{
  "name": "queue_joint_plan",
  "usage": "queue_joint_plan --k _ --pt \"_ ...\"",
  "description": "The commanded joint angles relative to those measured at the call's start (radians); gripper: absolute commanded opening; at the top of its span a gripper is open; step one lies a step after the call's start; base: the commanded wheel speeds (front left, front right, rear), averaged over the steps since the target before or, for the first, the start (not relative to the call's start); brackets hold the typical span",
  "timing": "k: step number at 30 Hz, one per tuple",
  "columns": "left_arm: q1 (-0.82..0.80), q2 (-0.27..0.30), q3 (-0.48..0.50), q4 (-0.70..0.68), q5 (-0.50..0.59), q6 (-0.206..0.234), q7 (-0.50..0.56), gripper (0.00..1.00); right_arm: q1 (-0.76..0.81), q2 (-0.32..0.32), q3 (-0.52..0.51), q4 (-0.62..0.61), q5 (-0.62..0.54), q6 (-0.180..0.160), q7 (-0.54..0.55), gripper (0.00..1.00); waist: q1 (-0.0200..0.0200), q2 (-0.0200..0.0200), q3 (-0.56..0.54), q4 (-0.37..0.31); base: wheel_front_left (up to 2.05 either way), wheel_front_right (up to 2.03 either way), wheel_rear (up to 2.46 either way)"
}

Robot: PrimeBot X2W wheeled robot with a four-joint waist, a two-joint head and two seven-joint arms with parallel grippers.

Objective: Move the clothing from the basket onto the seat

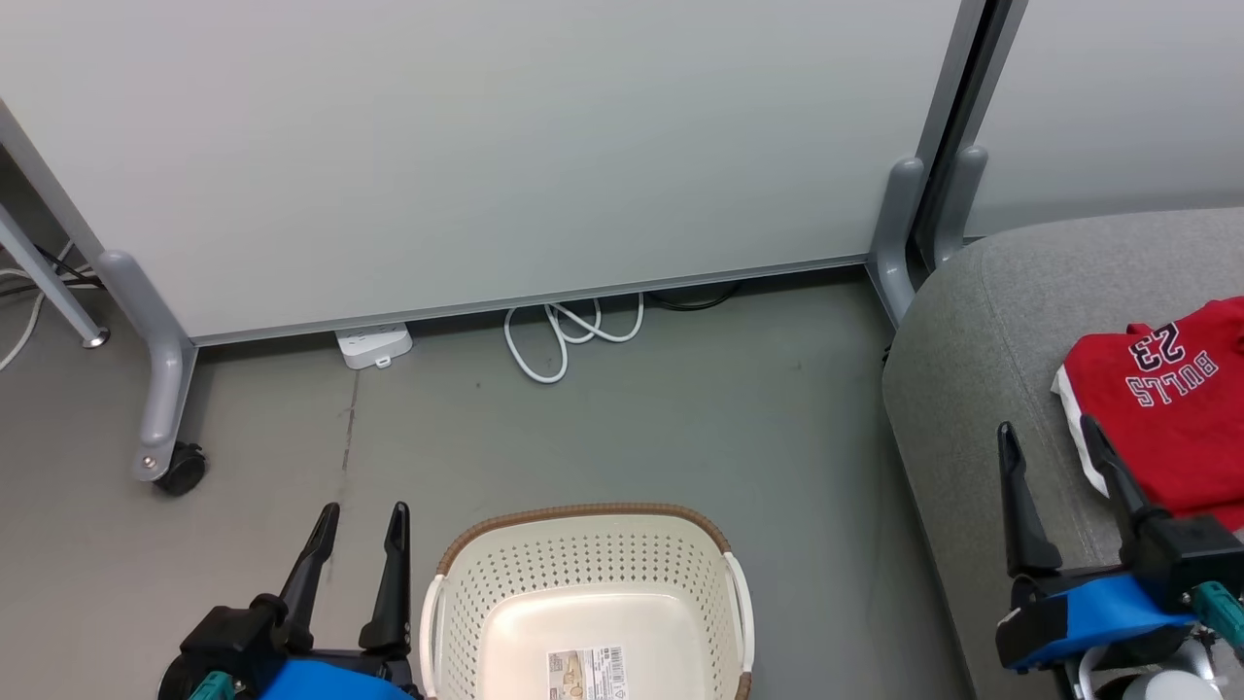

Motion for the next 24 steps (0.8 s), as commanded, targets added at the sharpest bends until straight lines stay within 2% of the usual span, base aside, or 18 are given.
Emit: queue_joint_plan --k 1,13,24 --pt "0.013 0.001 0.009 0.002 0.005 -0.003 -0.003 1.00 0.021 0.011 0.006 -0.007 -0.007 -0.001 -0.007 1.00 0.0001 0.0000 -0.003 0.003 0.00 0.00 0.00" --pt "0.021 -0.004 0.026 0.039 0.021 -0.005 -0.003 1.00 0.106 0.044 0.028 -0.006 -0.029 -0.001 -0.009 1.00 0.0001 0.0000 -0.029 0.008 0.00 0.00 0.00" --pt "0.023 -0.005 0.015 0.057 0.020 -0.006 -0.003 1.00 0.117 0.050 0.022 0.001 -0.015 -0.001 -0.013 1.00 0.0001 0.0000 -0.033 -0.002 0.00 0.00 0.00"
